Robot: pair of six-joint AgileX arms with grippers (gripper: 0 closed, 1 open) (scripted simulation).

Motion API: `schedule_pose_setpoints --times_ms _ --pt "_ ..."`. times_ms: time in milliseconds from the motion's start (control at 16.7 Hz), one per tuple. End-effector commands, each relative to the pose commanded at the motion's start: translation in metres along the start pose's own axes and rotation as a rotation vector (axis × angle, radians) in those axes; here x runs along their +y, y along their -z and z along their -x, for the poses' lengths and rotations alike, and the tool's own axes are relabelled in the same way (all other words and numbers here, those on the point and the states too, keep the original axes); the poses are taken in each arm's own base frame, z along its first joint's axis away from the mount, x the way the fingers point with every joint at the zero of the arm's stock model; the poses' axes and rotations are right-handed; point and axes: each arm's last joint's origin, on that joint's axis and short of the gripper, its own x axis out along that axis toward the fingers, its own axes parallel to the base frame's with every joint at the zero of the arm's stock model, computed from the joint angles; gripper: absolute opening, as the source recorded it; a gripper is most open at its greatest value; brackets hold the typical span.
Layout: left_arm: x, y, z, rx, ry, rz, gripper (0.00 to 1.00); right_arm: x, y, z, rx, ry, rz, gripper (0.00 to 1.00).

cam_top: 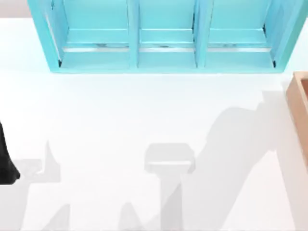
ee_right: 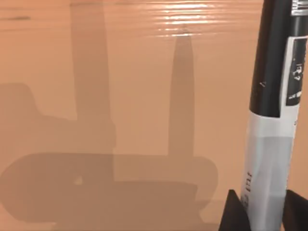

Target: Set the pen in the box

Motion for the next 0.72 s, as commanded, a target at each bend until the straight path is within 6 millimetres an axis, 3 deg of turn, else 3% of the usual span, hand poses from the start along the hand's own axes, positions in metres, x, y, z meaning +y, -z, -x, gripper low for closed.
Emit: schedule_pose_setpoints --times_ms 720 --pt "0.0000 0.0000 0.0000 0.000 0.000 0.000 1.00 0.0000 0.0000 0.0000 0.000 0.000 0.000 0.98"
